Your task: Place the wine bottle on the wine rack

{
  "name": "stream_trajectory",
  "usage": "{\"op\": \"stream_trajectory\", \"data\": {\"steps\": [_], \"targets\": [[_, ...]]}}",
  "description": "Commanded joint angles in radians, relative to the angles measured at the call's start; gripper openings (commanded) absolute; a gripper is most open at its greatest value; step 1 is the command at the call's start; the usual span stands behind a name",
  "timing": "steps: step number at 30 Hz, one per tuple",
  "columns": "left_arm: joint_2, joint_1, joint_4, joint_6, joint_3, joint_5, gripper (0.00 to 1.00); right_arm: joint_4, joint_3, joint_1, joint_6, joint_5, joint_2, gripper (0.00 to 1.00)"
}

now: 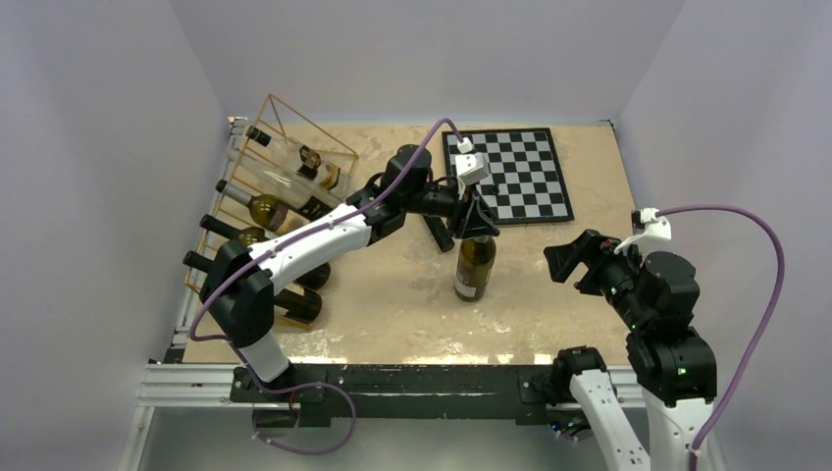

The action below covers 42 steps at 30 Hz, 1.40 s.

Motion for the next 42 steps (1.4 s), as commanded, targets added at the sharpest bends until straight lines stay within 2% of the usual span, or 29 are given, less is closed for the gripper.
{"op": "stream_trajectory", "data": {"steps": [1,13,24,27,32,42], "targets": [[-0.056,-0.005,-0.032,0.048,-0.006,-0.069,0.00,0.001,0.024,-0.002,-0.008,-0.020,0.016,0.89],[-0.194,-0.005,-0.093,0.019,0.017,-0.285,0.00,0.007,0.014,-0.002,-0.002,-0.020,0.022,0.89],[-0.295,0.018,-0.250,-0.013,0.110,-0.596,0.00,0.011,0.012,-0.002,0.013,-0.028,0.030,0.89],[-0.297,0.069,-0.283,-0.029,0.145,-0.620,0.00,0.013,0.010,-0.001,0.017,-0.036,0.034,0.88],[-0.277,0.232,-0.288,-0.099,0.203,-0.577,0.00,0.032,0.005,-0.002,0.015,-0.049,0.032,0.90],[-0.155,0.458,-0.287,-0.169,0.368,-0.564,0.00,0.045,0.007,-0.001,0.016,-0.053,0.047,0.90]]}}
